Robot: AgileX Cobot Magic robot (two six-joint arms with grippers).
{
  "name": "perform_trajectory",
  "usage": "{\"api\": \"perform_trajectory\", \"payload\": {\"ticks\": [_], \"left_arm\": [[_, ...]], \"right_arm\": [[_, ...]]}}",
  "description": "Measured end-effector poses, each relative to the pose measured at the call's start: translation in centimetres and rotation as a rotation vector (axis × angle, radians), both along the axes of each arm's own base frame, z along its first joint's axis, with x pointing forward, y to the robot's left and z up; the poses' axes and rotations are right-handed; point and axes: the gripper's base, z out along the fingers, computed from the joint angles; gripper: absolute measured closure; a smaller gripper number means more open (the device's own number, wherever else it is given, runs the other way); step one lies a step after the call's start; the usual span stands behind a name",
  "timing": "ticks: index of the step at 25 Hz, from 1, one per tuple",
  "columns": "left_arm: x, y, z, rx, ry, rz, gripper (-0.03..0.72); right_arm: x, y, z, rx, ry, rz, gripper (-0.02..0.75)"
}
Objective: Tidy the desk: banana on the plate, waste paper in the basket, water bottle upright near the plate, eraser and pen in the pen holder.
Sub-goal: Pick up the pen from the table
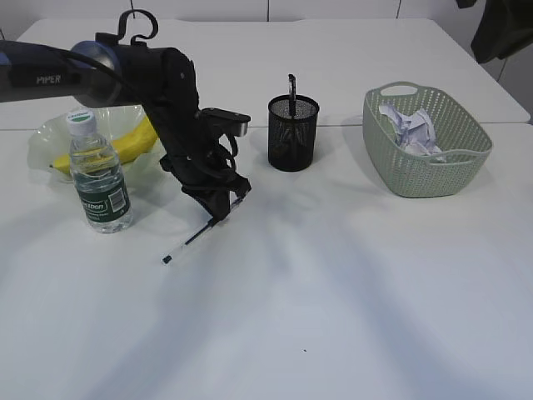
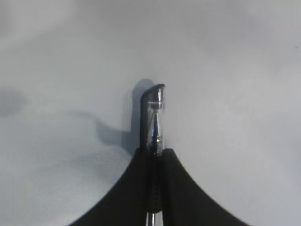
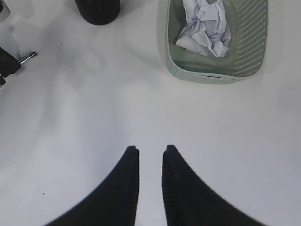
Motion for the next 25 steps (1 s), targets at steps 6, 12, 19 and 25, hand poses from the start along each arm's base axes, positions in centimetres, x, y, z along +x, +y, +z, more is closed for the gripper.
{"api": "perform_trajectory", "payload": {"ticks": [6,12,19,25], "left_arm": [[-0.4,0.1,4.5,-0.032,-0.067,-0.006,0.674],[-1.2,0.5,9.1,-0.070,-0.135,-0.011,0.675],[-2.9,0.7,15.0,-0.171,-0.211,-0.026,0.677],[-4.8,1.1,19.7,-0.249,-0.278,-0.046,0.678]], "right_arm": [[-0.1,0.0,0.1,-0.001,-0.003,-0.002,0.610],[-0.1,-0.1,0.1,-0.002,-0.005,-0.002,0.610],[-0.1,-0.2,0.1,-0.017,-0.010,-0.005,0.610],[-0.9,-0.6,0.9,-0.023,-0.036,-0.009,0.610]]}}
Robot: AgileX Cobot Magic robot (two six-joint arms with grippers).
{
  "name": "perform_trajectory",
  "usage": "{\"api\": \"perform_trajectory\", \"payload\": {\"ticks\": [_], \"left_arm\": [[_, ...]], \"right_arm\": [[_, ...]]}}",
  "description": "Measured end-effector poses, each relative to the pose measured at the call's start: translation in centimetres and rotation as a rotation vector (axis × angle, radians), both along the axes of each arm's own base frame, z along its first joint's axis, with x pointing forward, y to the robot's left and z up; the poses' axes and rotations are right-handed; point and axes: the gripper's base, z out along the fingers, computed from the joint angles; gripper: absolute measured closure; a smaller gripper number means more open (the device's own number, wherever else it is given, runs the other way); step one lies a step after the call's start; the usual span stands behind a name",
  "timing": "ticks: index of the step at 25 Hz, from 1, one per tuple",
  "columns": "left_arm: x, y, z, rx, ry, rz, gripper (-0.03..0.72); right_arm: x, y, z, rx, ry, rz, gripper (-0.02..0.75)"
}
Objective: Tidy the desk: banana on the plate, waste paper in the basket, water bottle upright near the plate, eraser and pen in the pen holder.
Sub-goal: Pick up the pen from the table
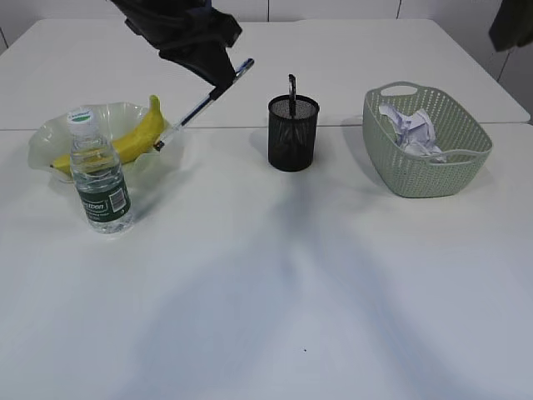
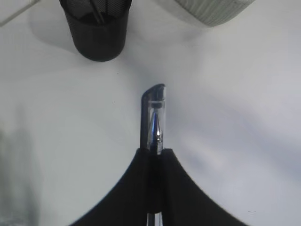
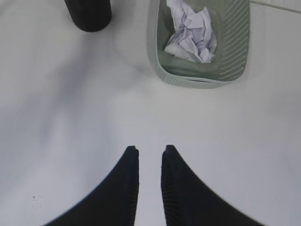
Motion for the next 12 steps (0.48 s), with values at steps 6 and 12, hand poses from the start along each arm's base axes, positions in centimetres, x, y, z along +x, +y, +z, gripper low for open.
{"api": "perform_trajectory", "payload": {"ticks": [6,12], "left_arm": [[-2.3,0.4,4.3,-0.102,-0.052,-0.028,0.678],[-4.6,0.7,8.1,-0.205,-0.122,-0.086,0.681]], "right_arm": [[-1.9,-0.8,1.9,0.001,-0.068,-0.006,0.610],[-2.8,-1.2,2.2,-0.008,-0.081,-0.009,0.609]]}}
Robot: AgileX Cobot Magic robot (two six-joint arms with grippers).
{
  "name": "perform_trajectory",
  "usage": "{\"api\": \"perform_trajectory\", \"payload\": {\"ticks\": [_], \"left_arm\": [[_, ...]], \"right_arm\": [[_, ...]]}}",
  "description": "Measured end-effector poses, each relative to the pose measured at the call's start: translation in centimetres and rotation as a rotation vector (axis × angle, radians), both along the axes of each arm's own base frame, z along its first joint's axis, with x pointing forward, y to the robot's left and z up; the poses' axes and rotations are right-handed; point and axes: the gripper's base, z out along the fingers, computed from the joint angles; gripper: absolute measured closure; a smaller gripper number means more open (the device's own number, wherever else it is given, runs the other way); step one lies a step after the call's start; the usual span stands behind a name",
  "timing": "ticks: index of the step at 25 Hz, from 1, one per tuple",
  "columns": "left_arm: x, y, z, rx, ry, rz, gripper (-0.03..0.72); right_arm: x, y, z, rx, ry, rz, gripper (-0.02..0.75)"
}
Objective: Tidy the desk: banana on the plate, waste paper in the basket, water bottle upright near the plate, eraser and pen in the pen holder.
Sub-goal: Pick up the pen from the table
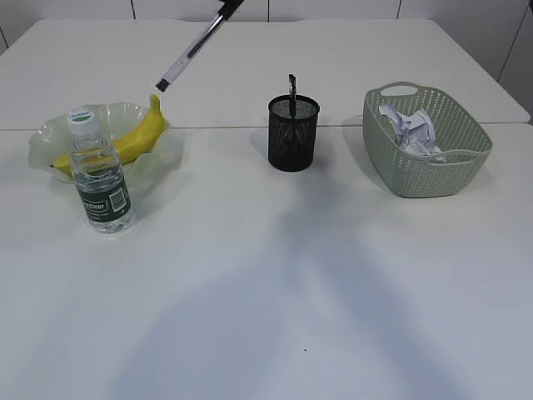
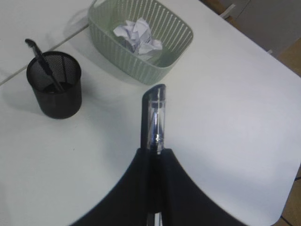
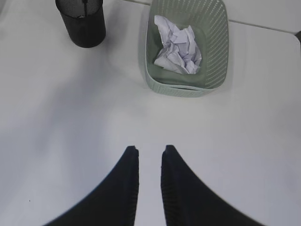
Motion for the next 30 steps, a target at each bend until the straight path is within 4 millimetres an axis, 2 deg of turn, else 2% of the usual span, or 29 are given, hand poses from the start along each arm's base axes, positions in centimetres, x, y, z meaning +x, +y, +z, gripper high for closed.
{"api": "perform_trajectory", "payload": {"ticks": [7,13,26,30], "left_arm": [[-2.0,-0.4,2.8,-0.149,-0.055,-0.102,0.682],[-2.3,-0.5,3.5,-0.195,-0.080,-0.123,0.685],[-2.6,-1.1,4.6,-0.313,-0.122,-0.177,0.687],[-2.7,-1.2,5.0,-0.369,-0.134,-0.204,0.690]], "right_arm": [[-2.3,-1.0,-3.3,-0.057,0.095,-0.006,0.610],[-3.9,-1.6,-5.0,-0.074,0.083,0.003,0.609],[-3.0,-0.2,-6.4,0.013,-0.026,0.135,0.611],[-2.8,0.6,-7.5,0.071,-0.045,0.193,0.652]]}}
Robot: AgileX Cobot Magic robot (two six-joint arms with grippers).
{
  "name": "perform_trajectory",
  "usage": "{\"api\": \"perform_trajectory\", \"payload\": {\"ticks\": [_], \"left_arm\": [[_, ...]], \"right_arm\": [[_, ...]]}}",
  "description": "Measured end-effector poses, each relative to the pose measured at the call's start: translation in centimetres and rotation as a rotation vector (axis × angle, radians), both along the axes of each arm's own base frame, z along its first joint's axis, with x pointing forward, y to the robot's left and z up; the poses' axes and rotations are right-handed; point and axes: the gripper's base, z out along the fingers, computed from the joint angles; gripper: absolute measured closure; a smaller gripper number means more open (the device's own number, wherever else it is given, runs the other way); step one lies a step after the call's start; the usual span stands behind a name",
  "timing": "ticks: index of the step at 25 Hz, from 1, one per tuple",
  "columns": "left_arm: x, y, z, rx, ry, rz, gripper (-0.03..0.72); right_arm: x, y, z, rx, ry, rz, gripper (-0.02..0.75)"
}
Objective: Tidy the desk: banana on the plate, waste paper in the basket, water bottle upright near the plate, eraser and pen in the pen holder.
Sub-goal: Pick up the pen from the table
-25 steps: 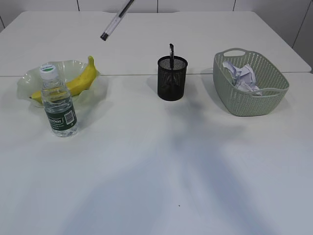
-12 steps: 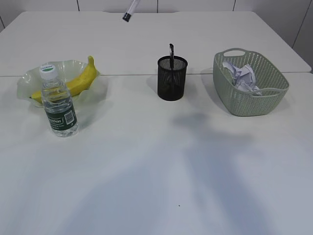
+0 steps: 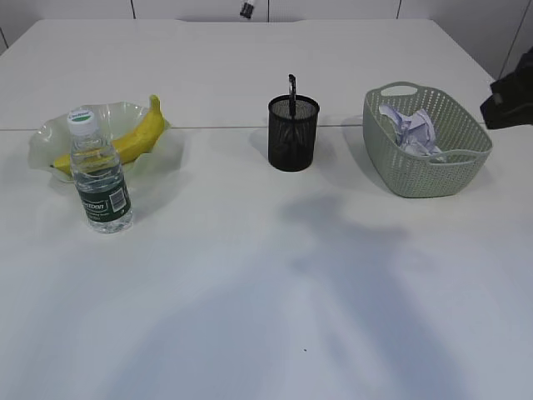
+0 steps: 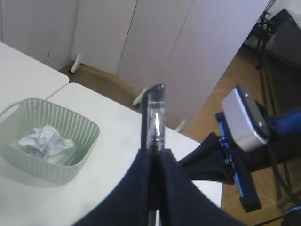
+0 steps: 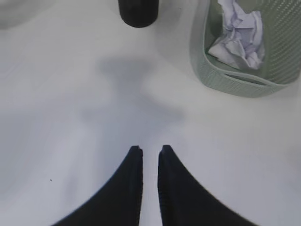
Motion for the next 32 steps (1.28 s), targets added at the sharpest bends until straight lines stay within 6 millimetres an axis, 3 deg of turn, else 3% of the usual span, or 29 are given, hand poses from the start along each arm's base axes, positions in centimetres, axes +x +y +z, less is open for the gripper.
{"api": "perform_trajectory", "payload": {"ticks": [9,16,32], "left_arm": [[1.1,2.1,1.0,-0.119,-0.007,0.021,0.699],[1.0,2.0,1.3,-0.143,-0.019,0.001,0.699],[0.9,2.0,1.2,-0.138,-0.017,-0.015,0.699]], "right_arm": [[0.9,0.8,-0.9,0.118,-0.122,0.007,0.666],[1.8,1.2,-1.2,0.141,-0.150,0.002,0.667],[1.8,1.2,-1.2,0.141,-0.148,0.003,0.668]]}}
